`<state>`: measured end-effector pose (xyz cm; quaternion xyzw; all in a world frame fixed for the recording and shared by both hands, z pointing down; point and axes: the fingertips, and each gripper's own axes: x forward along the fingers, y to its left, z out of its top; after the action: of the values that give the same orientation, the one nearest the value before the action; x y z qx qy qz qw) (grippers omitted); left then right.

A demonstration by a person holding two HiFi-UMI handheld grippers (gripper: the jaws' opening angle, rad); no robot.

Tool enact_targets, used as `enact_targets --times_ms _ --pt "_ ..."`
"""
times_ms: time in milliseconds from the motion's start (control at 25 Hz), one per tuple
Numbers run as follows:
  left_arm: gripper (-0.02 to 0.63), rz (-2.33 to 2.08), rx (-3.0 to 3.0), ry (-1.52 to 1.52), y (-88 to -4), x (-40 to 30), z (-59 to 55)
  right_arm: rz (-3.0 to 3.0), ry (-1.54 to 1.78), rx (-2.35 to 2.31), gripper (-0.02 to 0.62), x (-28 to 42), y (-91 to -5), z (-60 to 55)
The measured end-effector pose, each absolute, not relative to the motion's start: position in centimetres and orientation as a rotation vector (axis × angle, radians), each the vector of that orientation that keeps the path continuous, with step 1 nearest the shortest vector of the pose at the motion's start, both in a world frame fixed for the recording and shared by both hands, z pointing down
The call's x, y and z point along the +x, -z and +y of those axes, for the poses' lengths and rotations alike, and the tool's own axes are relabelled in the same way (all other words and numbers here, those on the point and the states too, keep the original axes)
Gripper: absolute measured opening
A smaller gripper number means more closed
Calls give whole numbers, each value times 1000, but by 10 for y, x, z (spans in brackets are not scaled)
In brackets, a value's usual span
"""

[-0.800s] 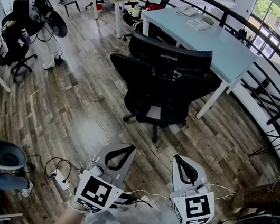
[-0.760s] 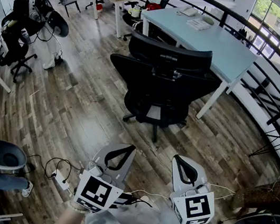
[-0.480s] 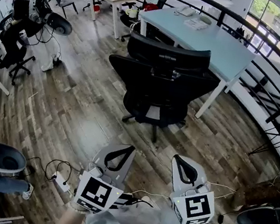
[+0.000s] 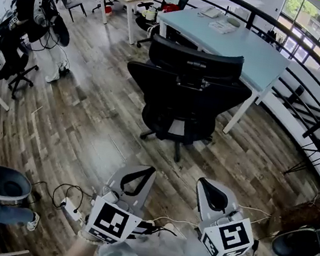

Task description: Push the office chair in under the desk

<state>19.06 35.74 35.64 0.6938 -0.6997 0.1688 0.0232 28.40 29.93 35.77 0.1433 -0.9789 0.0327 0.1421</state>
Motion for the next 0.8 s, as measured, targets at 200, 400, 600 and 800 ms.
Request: enact_targets --times_ms 200,400,600,800 --pt "3 -2152 2158 -508 -347 186 371 -2807 -45 452 8 281 -350 314" --pt "3 -2154 2184 -511 -353 181 383 -2777 63 515 8 278 -357 326" --pt "3 -2157 2165 -497 -355 176 387 -2749 104 550 8 276 -361 326" --pt "3 -2176 2149 -499 -355 164 382 -2743 104 560 8 268 -358 316"
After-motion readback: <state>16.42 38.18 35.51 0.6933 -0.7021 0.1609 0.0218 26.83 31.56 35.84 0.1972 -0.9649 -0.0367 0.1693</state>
